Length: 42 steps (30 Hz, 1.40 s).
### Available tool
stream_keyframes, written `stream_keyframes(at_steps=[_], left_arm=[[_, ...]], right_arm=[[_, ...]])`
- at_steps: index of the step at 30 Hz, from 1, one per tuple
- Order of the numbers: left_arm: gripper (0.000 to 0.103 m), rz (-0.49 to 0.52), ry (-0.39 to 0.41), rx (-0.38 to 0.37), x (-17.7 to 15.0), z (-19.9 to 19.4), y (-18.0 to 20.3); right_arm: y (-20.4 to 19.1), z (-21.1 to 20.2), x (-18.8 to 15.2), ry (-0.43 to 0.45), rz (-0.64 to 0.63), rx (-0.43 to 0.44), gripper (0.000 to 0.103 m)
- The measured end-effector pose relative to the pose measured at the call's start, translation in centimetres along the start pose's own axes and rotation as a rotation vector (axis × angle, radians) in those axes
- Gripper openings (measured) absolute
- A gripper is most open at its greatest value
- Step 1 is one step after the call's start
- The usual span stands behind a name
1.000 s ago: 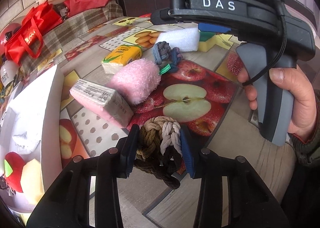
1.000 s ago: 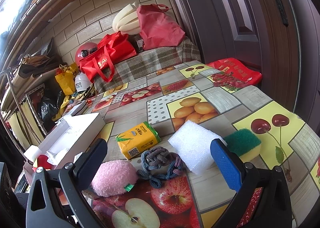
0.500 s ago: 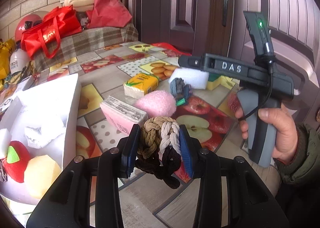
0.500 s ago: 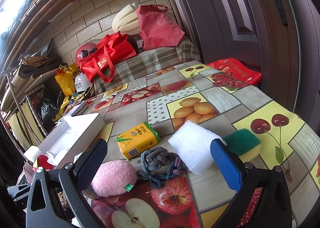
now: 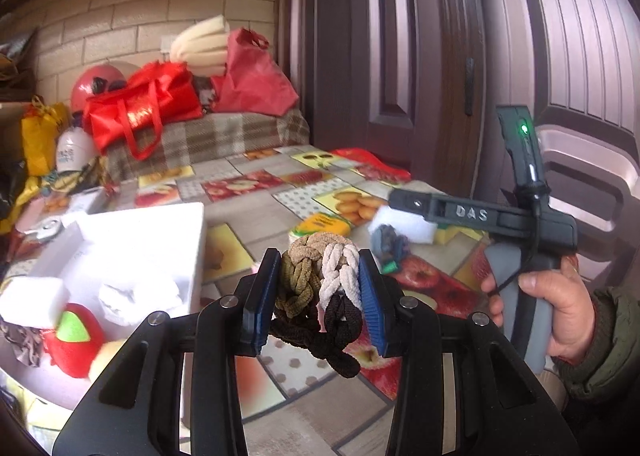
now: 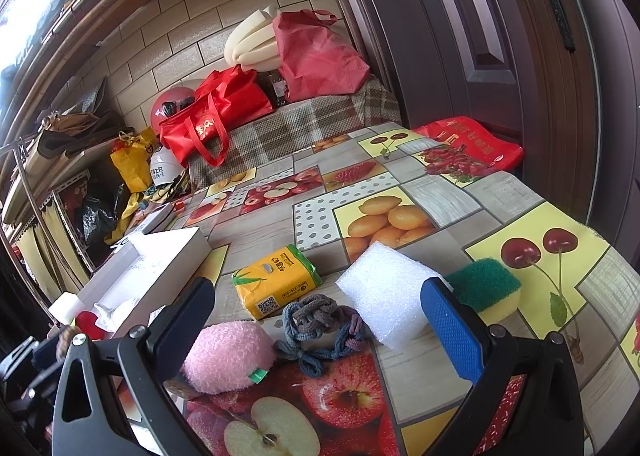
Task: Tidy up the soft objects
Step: 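Lift the rope toy with the left gripper and carry it over the white tray, then open the left gripper to drop the rope toy into the tray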
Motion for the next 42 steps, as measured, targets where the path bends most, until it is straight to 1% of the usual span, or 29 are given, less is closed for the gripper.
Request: stream_keyframes(at_steps=[3,6,11,18,24,28,32,37,42], left_arm=[[0.038,-0.011,-0.001,0.067,0.4,0.5,-1.3],[0.038,-0.033,-0.001,0.108,0.9,0.9,-2.6],[0.038,-0.041,0.010,0.153,1.7,0.9,-4.1],[0.038,-0.053,0.007,0.202,2.5,1.6,-6.2],[0.038,-0.114,-0.005,0.262,3.9,2.8,-10.0],[0.038,-0.140,-0.040,0.320,4.2,4.4,-12.9],[0.038,-0.188,-0.078,0.369,4.6,5.9,-16.0],[0.038,-0.235,-0.128,0.450,4.9,7.3,-19.9],[0.038,-0.304,-0.208,0.453,4.0,8.9,-22.9]], right_arm=[[0.0,0.0,0.0,-0.001,0.001,0.000,0.103],[0.0,0.0,0.0,-0.001,0.002,0.000,0.103],[0.1,0.0,0.0,-0.001,0.002,0.001,0.103],[0.1,0.0,0.0,-0.002,0.005,0.002,0.103],[0.1,0.0,-0.1,-0.005,0.003,0.002,0.103],[-0.1,0.0,-0.3,-0.010,0.005,0.001,0.103],[-0.2,0.1,-0.6,-0.014,0.013,-0.002,0.103],[-0.3,0.2,-0.7,-0.017,0.016,-0.001,0.103],[-0.4,0.2,-0.7,-0.018,0.019,0.001,0.103]])
Point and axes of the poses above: each gripper's, at about its wrist camera, not at the fingertips, and z roughly the way its jaws point, y to its right, x to its top, the point moved 9 cm from there along z, roughly the way its jaws point, and after that the axes turned 15 degrees about x, right-handed, at the moved point
